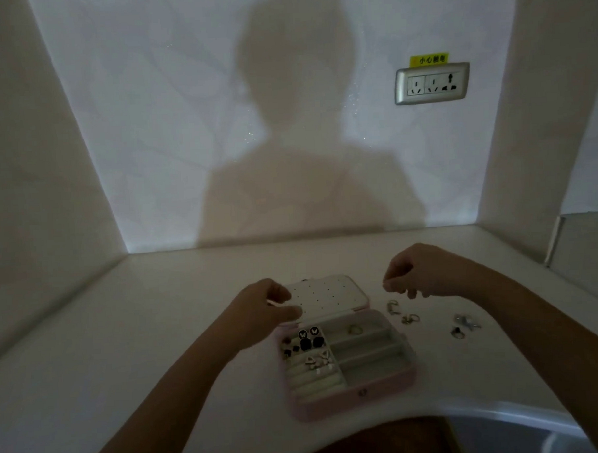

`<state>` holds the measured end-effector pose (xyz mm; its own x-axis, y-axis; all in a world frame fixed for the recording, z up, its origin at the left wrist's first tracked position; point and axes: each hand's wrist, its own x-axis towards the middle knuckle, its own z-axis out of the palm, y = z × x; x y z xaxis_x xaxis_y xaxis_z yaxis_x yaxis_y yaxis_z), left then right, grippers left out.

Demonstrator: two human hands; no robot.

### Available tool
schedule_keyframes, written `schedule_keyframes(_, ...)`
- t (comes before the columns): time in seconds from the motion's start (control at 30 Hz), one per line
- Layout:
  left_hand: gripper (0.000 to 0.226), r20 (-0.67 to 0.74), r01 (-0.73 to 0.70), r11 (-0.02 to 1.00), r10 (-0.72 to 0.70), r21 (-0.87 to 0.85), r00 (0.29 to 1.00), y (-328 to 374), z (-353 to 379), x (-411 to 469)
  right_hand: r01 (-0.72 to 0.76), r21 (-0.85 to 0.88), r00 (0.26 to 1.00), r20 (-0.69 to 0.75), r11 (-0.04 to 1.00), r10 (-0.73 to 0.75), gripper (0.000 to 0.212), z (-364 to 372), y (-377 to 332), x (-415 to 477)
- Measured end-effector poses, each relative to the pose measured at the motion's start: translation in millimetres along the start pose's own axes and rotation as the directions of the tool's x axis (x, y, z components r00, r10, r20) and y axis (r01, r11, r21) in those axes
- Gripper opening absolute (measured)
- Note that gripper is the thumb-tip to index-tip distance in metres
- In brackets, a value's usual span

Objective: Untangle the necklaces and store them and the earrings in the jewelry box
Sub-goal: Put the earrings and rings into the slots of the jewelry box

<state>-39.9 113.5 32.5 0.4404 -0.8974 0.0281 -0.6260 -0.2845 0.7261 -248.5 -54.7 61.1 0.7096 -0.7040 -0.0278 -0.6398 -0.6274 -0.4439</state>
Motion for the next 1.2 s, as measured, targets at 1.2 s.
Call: schedule_keyframes(1.2, 0.015, 0.461, -0.399, 0.841, 0.209, 0.366, 0.862, 78.7, 108.5, 121.3, -0.207, 0.16, 0.871, 0.48, 0.965, 0.107, 0.008, -8.0, 90.3, 40.4)
